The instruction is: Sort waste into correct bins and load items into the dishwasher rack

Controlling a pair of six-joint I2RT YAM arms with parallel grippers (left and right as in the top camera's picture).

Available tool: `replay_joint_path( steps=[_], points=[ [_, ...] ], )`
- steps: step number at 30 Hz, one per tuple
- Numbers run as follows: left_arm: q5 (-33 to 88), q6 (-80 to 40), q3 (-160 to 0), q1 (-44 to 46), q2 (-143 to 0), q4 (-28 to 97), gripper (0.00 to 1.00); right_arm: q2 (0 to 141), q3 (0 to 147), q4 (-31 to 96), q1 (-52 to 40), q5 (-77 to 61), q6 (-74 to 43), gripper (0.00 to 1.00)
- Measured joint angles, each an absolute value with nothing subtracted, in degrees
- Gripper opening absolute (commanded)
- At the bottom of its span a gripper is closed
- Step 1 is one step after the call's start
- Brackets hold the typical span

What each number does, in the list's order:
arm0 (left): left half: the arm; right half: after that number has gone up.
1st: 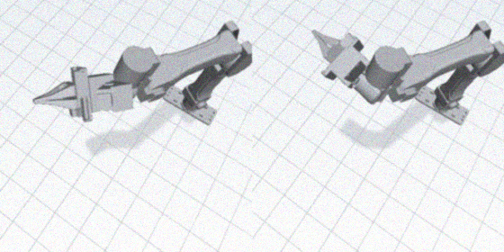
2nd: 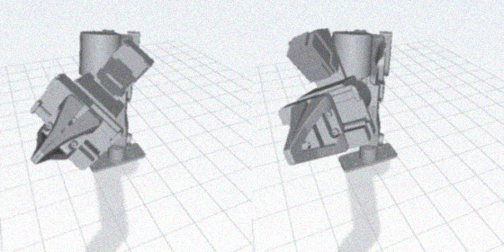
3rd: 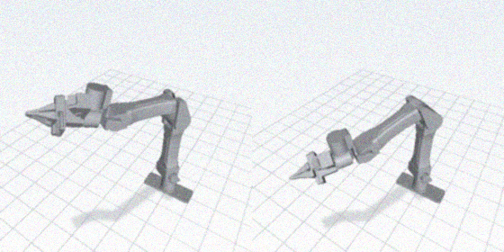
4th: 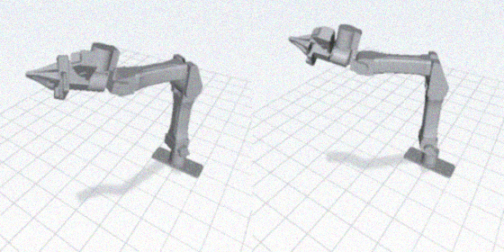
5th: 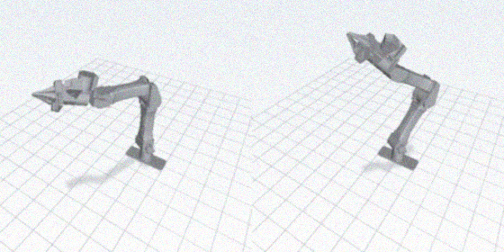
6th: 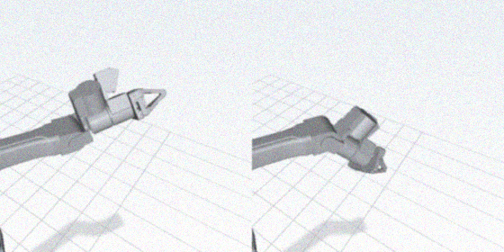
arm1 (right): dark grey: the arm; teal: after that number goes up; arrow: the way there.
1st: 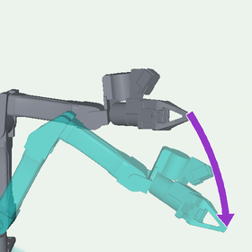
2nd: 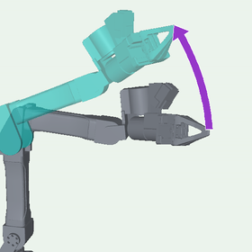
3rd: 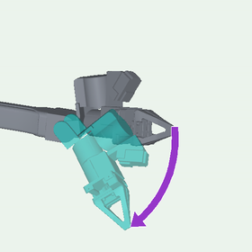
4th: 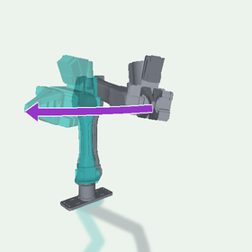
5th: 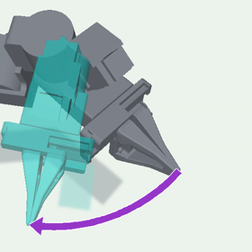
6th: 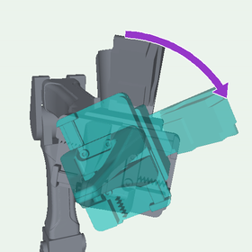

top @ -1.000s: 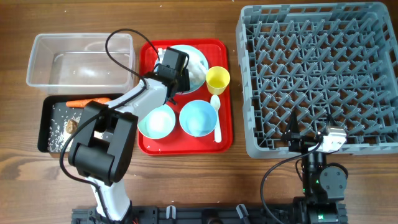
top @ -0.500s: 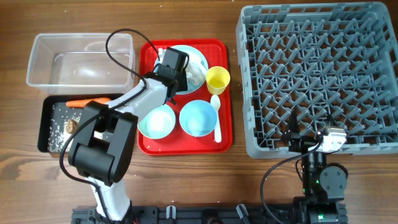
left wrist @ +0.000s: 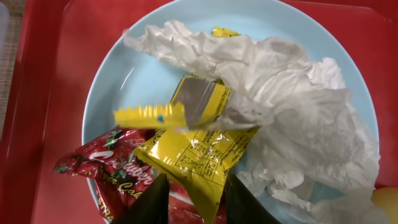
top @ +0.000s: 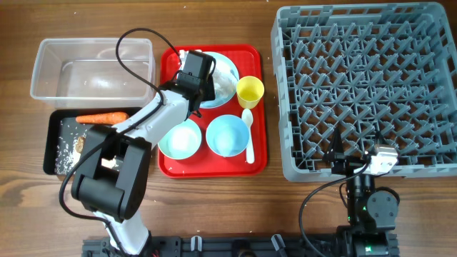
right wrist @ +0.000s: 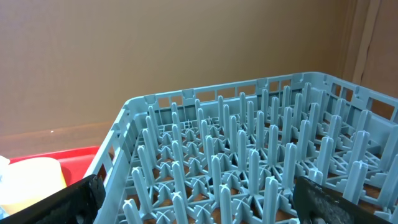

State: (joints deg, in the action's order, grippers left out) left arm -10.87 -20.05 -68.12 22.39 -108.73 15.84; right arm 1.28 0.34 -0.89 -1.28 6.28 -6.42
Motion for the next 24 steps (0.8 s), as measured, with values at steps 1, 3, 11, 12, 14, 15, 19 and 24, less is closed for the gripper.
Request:
replay_joint_path(
  steps=[1, 3, 11, 12, 14, 15, 19, 24],
  points=[
    [-10.87, -19.90, -68.12, 22.39, -108.73, 15.81, 0.49, 1.28, 0.34, -0.89, -1.28, 6.28, -6.42, 1.00],
    [-10.83, -19.86, -68.12, 22.39, -108.73, 15.86, 0.53, 1.28, 0.34, -0.89, -1.28, 6.28, -6.44, 1.00],
    [-10.85, -20.01, -68.12, 22.39, -108.73, 15.35, 0.55, 1.28, 0.34, -0.89, -1.28, 6.28, -6.42, 1.00],
    [-10.85, -20.01, -68.12, 22.39, -108.73, 15.33, 0.56, 1.28, 0.34, -0.89, -1.28, 6.28, -6.44, 1.00],
    [-10.85, -20.01, -68.12, 22.39, -108.73, 15.07, 0.56, 1.28, 0.34, -0.89, -1.28, 6.28, -6.44, 1.00],
    [-10.85, -20.01, -68.12, 22.39, -108.73, 14.92, 0.56, 1.28, 0.34, -0.89, -1.28, 6.28, -6.42, 1.00],
    [-10.85, -20.01, -68.12, 22.39, -108.75, 14.20, 0.55, 1.28, 0.34, -0.89, -1.28, 6.28, -6.42, 1.00],
    [-10.85, -20.01, -68.12, 22.39, -108.81, 12.45, 0.55, 1.28, 0.34, -0.89, -1.28, 6.28, -6.42, 1.00]
  ],
)
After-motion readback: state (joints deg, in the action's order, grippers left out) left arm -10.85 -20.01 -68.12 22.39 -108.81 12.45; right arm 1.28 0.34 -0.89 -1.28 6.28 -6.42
